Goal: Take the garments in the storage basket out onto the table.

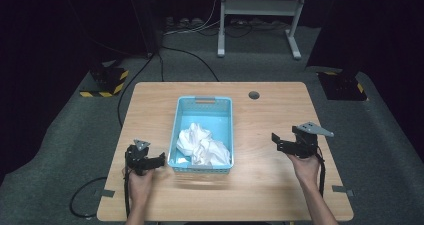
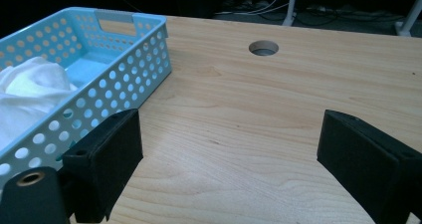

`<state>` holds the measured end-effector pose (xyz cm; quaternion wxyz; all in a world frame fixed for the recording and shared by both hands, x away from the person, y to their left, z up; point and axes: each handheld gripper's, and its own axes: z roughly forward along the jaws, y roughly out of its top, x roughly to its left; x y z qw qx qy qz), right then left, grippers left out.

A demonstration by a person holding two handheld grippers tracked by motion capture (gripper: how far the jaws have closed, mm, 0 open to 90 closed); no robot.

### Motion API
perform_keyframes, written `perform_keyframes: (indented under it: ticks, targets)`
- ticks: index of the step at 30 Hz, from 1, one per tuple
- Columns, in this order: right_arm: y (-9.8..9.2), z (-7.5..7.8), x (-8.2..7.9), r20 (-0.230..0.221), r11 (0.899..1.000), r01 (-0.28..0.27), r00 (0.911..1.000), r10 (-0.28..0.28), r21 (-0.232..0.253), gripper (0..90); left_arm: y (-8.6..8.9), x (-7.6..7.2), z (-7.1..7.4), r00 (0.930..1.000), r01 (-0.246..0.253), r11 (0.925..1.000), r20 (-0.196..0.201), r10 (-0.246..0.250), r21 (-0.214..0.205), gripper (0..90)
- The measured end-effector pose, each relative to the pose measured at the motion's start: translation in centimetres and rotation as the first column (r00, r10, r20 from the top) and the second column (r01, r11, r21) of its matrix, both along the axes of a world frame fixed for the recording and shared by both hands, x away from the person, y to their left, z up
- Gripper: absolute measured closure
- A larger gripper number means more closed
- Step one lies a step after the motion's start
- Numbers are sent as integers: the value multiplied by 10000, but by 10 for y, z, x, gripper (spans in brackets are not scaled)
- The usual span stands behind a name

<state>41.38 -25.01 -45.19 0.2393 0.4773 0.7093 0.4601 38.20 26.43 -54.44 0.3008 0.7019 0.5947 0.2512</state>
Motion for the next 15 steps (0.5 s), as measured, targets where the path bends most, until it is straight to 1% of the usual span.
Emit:
perform_keyframes:
  ticks: [9,15]
  targets:
    - [9,9,-1,236,9995,-291,9993,289,93,100,0,0,0,10000,-4,10000,-1,4,-5,63]
    - [17,16,0,263,9985,-540,9982,538,74,102,0,0,0,10000,-3,10000,-1,3,-3,64]
